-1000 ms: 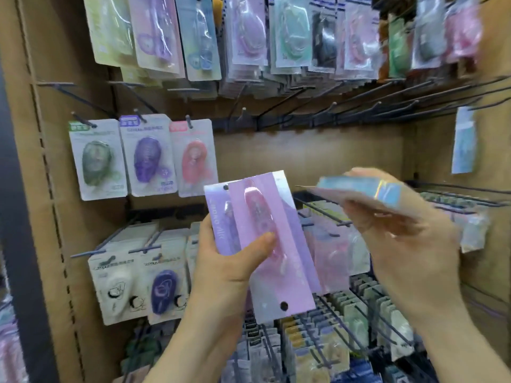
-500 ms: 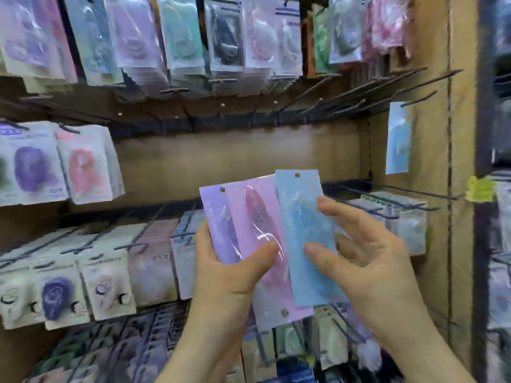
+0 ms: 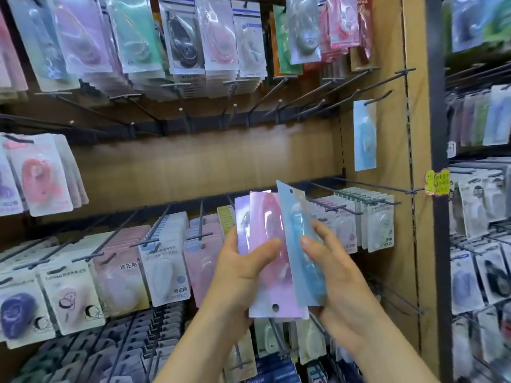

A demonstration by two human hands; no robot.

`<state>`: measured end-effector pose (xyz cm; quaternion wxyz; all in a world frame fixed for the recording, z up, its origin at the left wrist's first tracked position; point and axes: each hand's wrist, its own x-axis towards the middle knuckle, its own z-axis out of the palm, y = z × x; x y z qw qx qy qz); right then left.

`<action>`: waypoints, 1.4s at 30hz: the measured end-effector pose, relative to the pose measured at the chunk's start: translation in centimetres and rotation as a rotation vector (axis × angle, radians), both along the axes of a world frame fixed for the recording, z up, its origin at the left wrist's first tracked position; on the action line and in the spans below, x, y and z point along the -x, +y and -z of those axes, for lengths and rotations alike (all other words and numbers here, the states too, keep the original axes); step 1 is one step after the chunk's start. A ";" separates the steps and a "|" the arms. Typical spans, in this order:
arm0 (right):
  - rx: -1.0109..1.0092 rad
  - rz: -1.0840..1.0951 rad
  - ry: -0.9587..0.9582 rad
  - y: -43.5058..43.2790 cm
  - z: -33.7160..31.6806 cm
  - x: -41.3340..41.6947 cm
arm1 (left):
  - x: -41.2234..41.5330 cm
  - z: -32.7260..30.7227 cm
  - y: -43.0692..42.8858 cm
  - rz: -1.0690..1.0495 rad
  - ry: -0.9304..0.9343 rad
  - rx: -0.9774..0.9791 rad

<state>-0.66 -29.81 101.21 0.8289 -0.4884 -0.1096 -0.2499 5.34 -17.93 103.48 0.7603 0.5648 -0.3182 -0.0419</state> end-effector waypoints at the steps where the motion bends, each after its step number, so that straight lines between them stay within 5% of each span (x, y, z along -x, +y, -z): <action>1: -0.039 -0.015 -0.002 0.4 0.3 -0.1 | -0.2 0.2 0.1 0.023 0.020 -0.005; 8: -0.025 -0.099 -0.016 0.6 0.7 0.1 | -1.0 0.0 0.7 0.126 0.091 0.011; 16: 0.128 0.150 -0.041 0.2 0.1 1.8 | 0.6 -0.8 0.4 -0.137 -0.297 -0.099; 23: 0.051 0.262 -0.085 -4.0 -0.6 2.5 | -0.3 -1.7 -1.8 -0.262 -0.579 -0.232; 28: 0.057 0.411 -0.201 -8.1 -2.3 1.2 | -0.4 -1.1 -6.9 -0.230 -0.587 -0.265; 33: 0.138 0.365 -0.261 -13.6 -4.3 0.2 | -0.1 -2.5 -12.7 -0.075 -0.392 -0.100; 42: 0.193 0.346 -0.321 -21.4 -5.7 -1.5 | -1.8 -3.6 -18.7 0.014 -0.313 -0.192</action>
